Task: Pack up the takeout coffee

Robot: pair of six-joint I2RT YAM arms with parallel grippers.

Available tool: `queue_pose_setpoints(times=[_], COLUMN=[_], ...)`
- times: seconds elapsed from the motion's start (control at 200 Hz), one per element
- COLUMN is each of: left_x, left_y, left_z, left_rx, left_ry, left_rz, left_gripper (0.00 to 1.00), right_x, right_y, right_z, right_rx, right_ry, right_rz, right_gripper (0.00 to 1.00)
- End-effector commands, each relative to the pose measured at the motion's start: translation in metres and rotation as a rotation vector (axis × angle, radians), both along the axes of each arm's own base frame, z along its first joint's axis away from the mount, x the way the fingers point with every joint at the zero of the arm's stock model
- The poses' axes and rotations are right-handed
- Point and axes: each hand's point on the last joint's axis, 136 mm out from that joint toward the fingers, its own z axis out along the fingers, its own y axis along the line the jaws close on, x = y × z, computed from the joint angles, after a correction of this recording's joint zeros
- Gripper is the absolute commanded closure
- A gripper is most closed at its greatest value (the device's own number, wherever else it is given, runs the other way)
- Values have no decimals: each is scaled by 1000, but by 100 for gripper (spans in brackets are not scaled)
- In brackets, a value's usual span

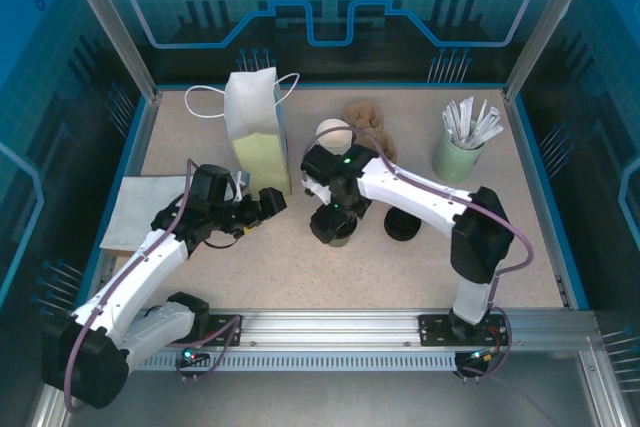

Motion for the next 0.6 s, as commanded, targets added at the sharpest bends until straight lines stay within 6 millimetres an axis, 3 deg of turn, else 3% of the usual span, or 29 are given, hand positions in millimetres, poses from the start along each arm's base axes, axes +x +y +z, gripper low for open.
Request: queue_pose_setpoints(times=[0.0,0.16,0.365,0.59], left_x=[1,5,9,9], left_y=[1,0,-1,-2], left_z=[1,4,9,11], left_rx=[-3,-3,-4,-6], left_ry=[-18,-26,-32,-30], left_rz=[-8,-12,-15,-17], left_gripper=[1,1,1,1], right_x=[-11,-22,-12,11], right_y=[-43,-110,-198,-257], right_z=[18,25,44,52], right_rx=[-31,-55,-25,9], right_ry=[9,19,-26,-66], right_rz=[-97,-267,-551,-768], right_gripper=[13,14,16,16])
